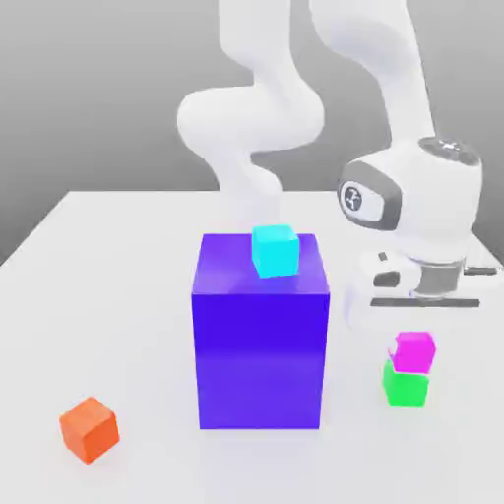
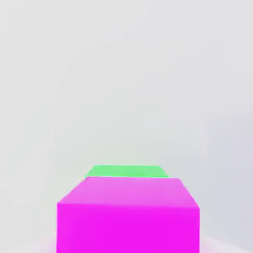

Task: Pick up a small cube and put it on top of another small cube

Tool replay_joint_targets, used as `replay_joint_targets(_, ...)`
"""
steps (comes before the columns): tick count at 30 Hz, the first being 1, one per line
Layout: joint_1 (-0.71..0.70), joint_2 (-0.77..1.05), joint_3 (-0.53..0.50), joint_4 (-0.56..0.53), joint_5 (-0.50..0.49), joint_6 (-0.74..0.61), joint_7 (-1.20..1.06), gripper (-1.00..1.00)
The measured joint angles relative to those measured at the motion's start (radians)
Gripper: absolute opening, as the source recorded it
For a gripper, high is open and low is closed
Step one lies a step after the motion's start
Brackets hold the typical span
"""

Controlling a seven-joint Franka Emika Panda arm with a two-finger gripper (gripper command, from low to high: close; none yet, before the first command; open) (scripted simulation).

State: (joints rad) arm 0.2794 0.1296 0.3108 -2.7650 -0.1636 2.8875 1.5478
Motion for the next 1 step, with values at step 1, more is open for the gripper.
replay_joint_targets(1, 0.0, 0.0, 0.0, 0.0, 0.0, 0.0, 0.0, 1.0)
